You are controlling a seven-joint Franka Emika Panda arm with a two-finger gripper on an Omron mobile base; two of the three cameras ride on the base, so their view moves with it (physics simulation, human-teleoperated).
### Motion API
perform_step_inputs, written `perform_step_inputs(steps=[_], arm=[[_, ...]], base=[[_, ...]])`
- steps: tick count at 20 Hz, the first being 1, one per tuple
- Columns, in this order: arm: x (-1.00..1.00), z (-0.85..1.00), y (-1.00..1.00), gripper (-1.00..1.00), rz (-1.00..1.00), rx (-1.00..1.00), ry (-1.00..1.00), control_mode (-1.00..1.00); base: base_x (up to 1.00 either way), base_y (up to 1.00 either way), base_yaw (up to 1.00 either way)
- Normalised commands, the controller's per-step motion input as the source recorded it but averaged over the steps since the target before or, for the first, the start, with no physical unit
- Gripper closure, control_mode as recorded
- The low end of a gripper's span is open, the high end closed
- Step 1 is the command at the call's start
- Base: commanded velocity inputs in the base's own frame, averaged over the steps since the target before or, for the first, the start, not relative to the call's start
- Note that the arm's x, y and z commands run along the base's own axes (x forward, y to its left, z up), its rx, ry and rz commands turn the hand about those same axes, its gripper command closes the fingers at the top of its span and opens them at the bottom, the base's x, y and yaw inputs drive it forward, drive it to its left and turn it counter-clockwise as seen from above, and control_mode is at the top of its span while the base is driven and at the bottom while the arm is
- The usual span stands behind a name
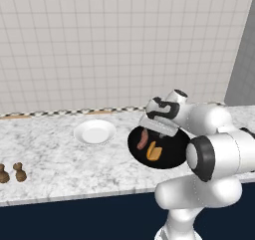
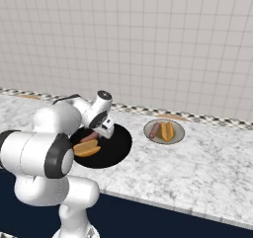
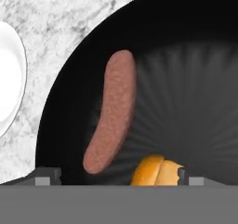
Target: Place one bun and one sausage from the bowl on each plate.
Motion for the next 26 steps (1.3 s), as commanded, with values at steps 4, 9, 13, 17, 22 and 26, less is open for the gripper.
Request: perform_step_inputs(steps=[4,9,13,17,22,26], arm=[[0.39,-0.46,0.15,-1.00,0.00,0.09,0.00,-1.00],[0.29,-0.44,0.09,-1.00,0.01,0.09,0.00,-1.00],[0.26,-0.26,0.02,-1.00,0.03,0.11,0.00,-1.00],[0.26,-0.23,0.16,-1.00,0.07,0.07,0.00,-1.00],[0.02,-0.25,0.43,1.00,0.08,0.03,0.00,-1.00],[-0.09,-0.08,0.16,1.00,0.05,0.04,-0.01,-1.00]], base=[[0.00,0.00,0.00],[0.00,0.00,0.00],[0.00,0.00,0.00],[0.00,0.00,0.00],[0.00,0.00,0.00],[0.00,0.00,0.00]])
